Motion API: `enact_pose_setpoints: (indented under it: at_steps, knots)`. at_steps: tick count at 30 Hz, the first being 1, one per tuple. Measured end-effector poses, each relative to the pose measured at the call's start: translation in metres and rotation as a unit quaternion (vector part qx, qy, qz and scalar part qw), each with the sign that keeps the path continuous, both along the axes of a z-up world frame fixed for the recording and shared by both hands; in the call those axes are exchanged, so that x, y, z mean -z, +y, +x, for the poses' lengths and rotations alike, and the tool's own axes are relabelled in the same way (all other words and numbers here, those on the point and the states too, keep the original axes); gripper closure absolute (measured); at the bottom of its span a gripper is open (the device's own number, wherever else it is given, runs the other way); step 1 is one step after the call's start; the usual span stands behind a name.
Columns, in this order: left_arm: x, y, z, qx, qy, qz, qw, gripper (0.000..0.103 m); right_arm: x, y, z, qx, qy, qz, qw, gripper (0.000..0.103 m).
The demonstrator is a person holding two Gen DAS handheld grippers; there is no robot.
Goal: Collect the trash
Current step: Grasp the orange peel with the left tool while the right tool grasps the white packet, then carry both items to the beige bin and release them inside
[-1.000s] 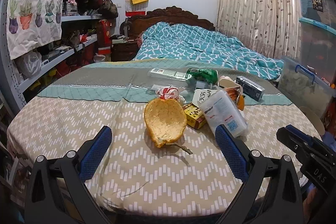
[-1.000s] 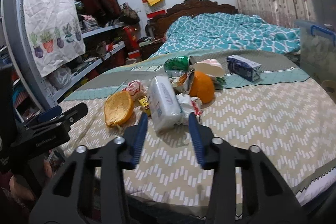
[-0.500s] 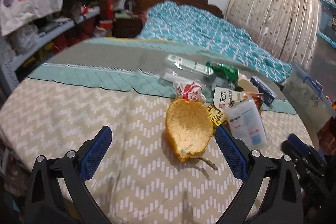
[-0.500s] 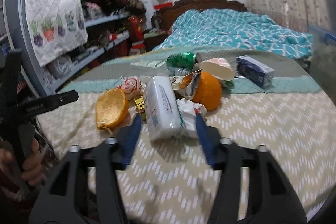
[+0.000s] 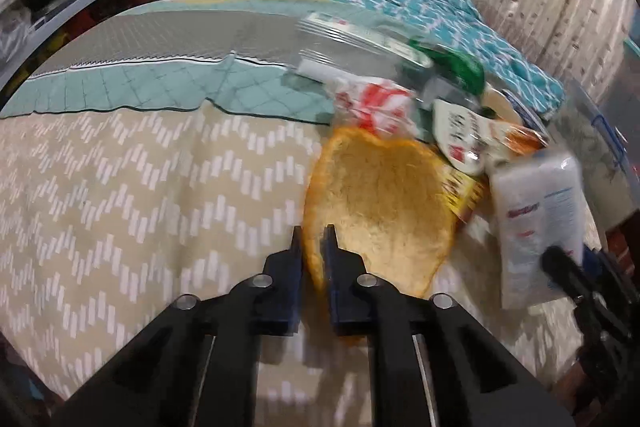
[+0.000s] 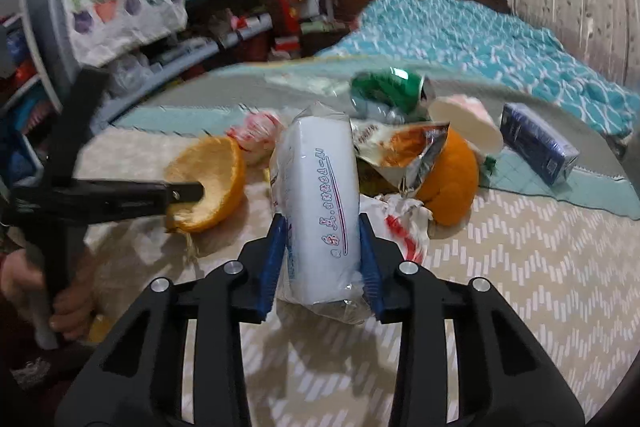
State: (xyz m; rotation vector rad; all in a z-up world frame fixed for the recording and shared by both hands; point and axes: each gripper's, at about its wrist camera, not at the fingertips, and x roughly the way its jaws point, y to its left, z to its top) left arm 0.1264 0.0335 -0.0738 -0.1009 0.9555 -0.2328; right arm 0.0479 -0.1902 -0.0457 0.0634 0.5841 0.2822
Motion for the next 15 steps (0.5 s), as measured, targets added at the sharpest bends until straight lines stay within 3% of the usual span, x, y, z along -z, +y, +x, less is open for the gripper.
enact_pose_setpoints:
  at_steps: [5,9,15]
  knots:
    - [-0.028,0.0,-0.028,0.004,-0.039,-0.03,0.9988,0.097,-0.018,-0.057,-0.045,0.07,-0.058,0.068,0.994,0.066]
    - [-0.054,-0.019,-0.039,0.038,-0.06,-0.064,0.9954,0.097,-0.007,-0.127,-0.063,0.16,-0.04,0.116,0.98,0.066]
    - [-0.067,-0.129,-0.026,0.155,-0.029,-0.079,0.9843,0.097,0.023,-0.193,-0.079,0.234,-0.001,0.157,0.959,0.066]
